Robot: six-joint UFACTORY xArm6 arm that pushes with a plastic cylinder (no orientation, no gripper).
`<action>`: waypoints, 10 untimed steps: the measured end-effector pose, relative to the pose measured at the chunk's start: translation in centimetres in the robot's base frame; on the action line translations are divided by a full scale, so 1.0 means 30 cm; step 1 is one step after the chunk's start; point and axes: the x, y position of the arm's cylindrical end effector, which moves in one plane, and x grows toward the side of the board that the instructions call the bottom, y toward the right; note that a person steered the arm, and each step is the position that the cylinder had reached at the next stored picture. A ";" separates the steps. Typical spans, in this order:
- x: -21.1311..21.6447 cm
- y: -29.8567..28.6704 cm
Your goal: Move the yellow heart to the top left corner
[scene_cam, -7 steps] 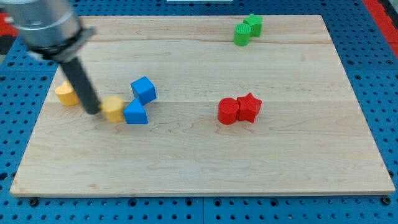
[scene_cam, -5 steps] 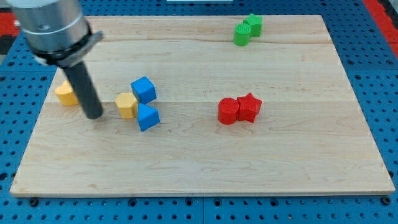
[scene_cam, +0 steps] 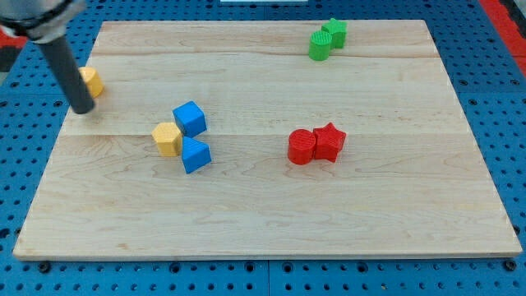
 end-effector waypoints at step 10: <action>-0.398 0.100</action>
